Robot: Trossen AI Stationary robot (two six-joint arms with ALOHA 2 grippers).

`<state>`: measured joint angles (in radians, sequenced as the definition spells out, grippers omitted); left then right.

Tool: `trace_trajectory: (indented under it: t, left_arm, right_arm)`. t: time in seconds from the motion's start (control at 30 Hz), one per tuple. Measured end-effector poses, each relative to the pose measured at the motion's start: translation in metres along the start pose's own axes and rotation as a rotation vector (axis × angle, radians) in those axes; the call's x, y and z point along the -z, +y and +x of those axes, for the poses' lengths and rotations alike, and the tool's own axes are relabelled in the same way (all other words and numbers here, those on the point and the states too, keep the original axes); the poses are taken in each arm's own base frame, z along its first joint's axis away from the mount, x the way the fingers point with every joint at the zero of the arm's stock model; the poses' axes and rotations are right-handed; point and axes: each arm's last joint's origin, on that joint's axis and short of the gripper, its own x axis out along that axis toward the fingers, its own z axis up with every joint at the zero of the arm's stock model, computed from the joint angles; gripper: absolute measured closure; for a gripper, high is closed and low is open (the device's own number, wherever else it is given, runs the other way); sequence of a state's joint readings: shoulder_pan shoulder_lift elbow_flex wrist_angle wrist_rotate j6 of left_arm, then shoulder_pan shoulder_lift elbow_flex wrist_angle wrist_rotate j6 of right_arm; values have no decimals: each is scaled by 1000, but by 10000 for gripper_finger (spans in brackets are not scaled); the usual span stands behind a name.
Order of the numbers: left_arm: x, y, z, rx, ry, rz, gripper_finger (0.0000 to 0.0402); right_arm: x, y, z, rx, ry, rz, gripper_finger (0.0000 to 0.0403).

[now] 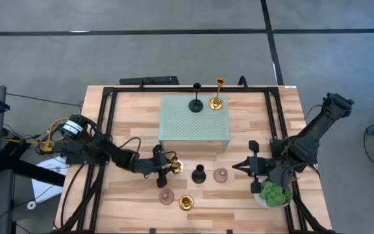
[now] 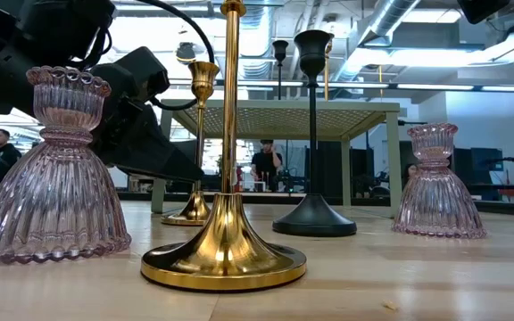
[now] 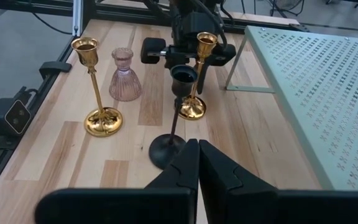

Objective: Pick & Place candle stick holders
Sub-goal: Put the top gold candle holder on the shelf aligned with the other gold candle holder

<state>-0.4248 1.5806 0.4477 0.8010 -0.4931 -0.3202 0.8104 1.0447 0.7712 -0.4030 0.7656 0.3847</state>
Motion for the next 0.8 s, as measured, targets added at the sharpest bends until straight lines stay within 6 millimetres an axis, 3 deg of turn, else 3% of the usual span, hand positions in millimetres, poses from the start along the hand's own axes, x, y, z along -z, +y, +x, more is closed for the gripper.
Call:
trace_trajectory:
  t: [0.5, 0.8]
  left_arm:
    - [-3, -2, 0, 24, -28, -16, 386]
    - [-3, -2, 0, 24, -28, -11, 390]
  right_arm:
    - [0, 0, 0, 6, -3, 0, 403]
    - [0, -1, 0, 22, -9, -1, 403]
